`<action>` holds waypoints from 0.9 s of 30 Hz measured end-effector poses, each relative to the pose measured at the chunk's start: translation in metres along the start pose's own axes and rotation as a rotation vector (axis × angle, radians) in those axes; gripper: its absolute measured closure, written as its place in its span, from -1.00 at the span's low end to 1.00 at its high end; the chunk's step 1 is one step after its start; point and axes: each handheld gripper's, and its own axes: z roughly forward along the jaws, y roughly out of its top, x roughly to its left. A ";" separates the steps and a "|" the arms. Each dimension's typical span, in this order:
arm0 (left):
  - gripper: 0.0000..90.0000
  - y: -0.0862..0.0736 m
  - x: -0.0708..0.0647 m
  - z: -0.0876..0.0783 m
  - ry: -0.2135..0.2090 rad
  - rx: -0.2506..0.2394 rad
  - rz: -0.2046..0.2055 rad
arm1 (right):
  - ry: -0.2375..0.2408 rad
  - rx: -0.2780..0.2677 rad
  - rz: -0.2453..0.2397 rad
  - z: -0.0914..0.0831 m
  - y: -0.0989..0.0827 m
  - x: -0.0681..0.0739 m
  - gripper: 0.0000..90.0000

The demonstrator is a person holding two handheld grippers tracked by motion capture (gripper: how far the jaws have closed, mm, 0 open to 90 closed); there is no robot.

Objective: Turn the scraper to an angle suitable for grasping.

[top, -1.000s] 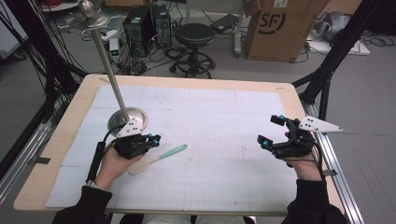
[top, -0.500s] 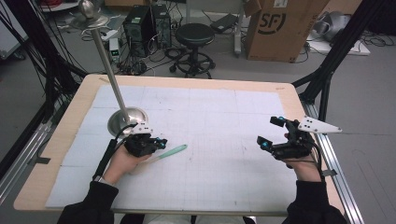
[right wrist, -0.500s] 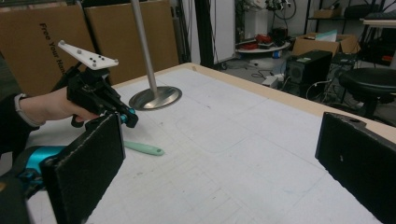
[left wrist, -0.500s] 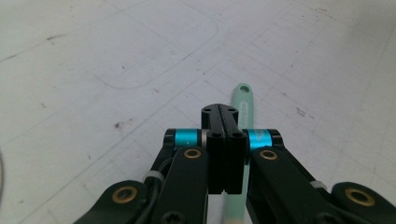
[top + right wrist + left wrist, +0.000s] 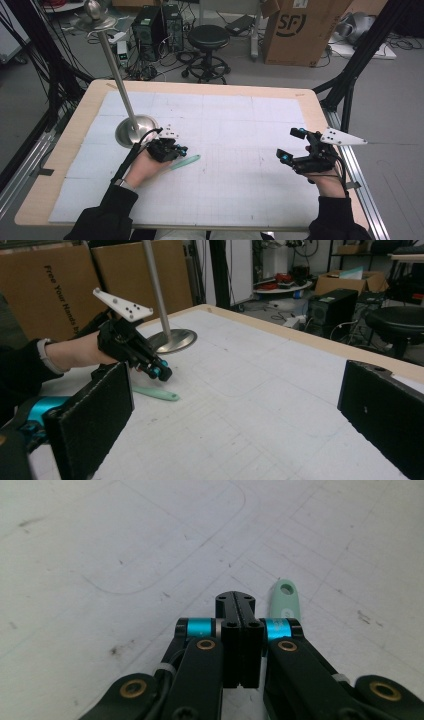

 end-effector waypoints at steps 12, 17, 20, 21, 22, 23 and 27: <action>1.00 0.004 -0.012 0.012 -0.036 0.030 0.047 | -0.047 -0.035 0.015 -0.013 -0.003 -0.002 -0.99; 1.00 0.003 -0.019 0.011 -0.099 0.038 0.094 | -0.052 -0.031 0.018 -0.013 -0.004 -0.004 -0.99; 1.00 0.002 -0.025 0.012 -0.138 0.043 0.138 | -0.050 -0.034 0.021 -0.013 -0.004 -0.004 -0.99; 1.00 0.002 -0.025 0.012 -0.138 0.043 0.138 | -0.049 -0.034 0.021 -0.013 -0.004 -0.004 -0.99; 0.99 0.002 -0.026 0.012 -0.136 0.041 0.151 | -0.050 -0.035 0.021 -0.013 -0.004 -0.004 -0.99; 0.99 0.002 -0.026 0.012 -0.135 0.041 0.150 | -0.050 -0.033 0.021 -0.013 -0.004 -0.005 -0.99; 0.99 0.005 -0.025 0.006 -0.128 0.018 0.138 | -0.049 -0.030 0.019 -0.012 -0.005 -0.005 -0.99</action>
